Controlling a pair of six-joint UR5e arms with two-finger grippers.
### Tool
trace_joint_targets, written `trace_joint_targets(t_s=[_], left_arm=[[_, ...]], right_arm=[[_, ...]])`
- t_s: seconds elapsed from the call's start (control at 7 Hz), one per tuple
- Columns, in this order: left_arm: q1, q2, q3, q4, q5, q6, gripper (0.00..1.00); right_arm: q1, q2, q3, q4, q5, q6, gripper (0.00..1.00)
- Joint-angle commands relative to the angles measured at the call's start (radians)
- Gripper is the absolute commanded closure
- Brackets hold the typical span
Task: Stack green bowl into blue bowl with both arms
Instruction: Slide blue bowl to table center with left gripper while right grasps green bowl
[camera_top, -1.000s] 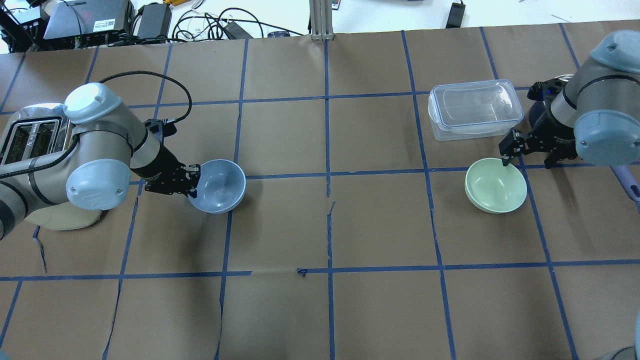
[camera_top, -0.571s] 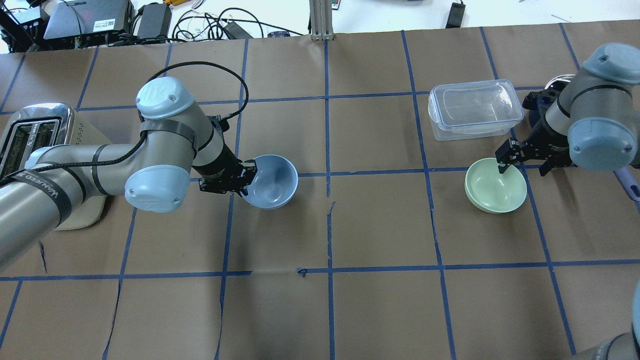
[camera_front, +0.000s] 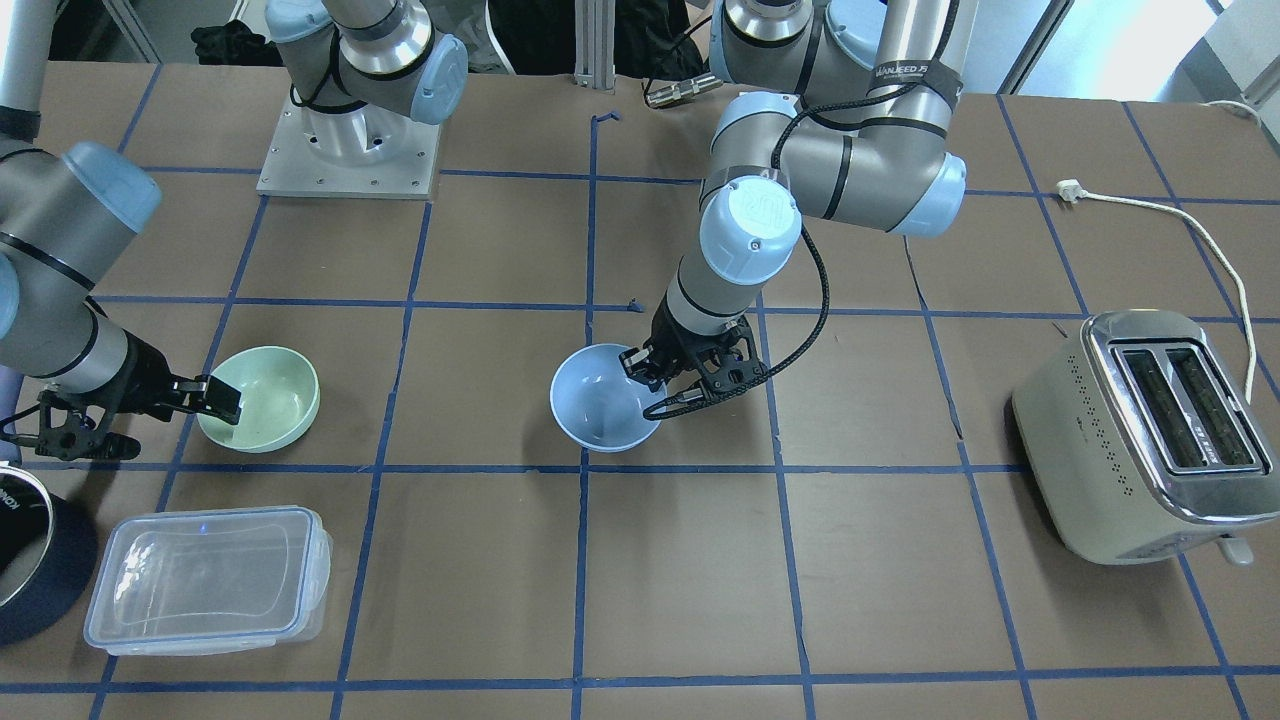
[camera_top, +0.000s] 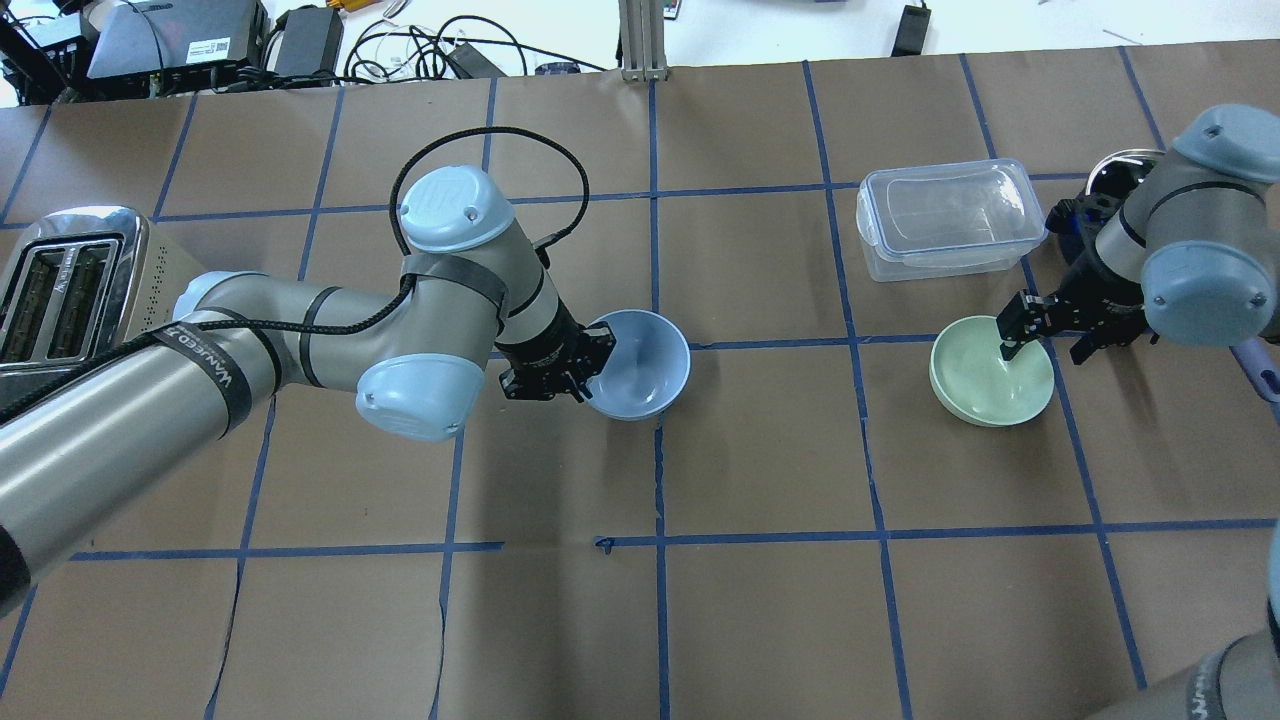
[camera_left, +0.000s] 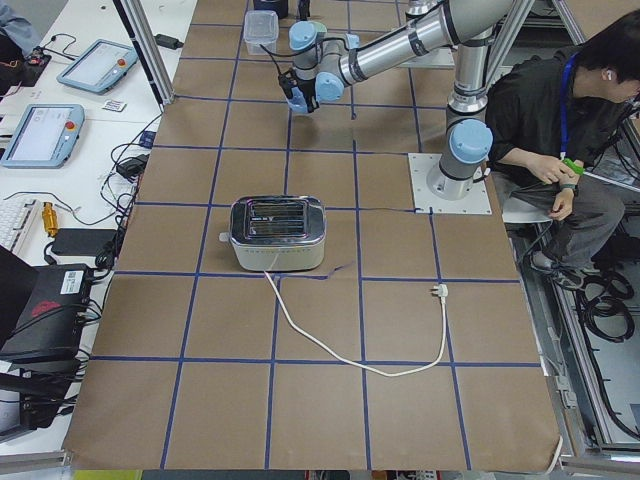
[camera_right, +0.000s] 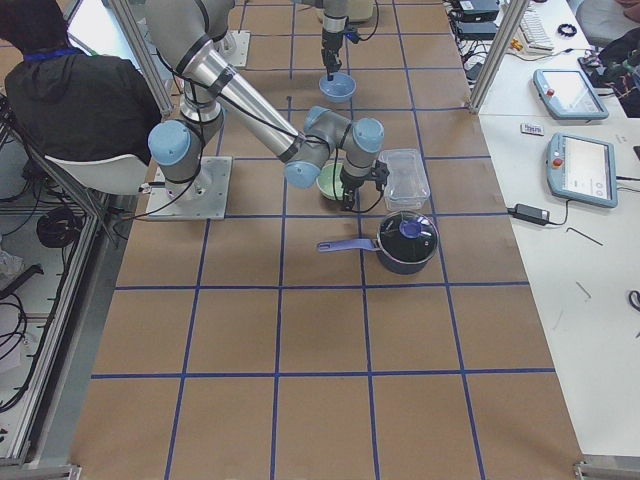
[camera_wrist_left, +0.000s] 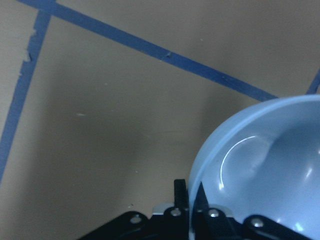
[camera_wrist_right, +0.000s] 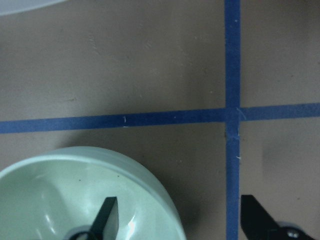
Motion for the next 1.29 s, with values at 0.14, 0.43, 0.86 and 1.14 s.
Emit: trace_joint_targets(t_s=[0.14,0.43,0.86,1.14], left_arm=[[-0.037,-0.030,-0.010,0.016,-0.027,-0.036,1.00],[-0.037,-0.030,-0.008,0.016,-0.048,-0.033,1.00],[-0.040,-0.027,-0.005,0.016,-0.040,-0.038,0.40],[0.007,0.042,0.094,-0.103,0.048,0.071,0.19]], right_arm=[[-0.001,0.003,-0.001,0.000,0.022,-0.007,0.80],[-0.001,0.001,-0.005,0.011,0.017,-0.004,1.00],[-0.001,-0.022,-0.017,0.034,0.016,-0.001,1.00],[0.001,-0.048,-0.084,0.136,0.022,0.006,1.00]])
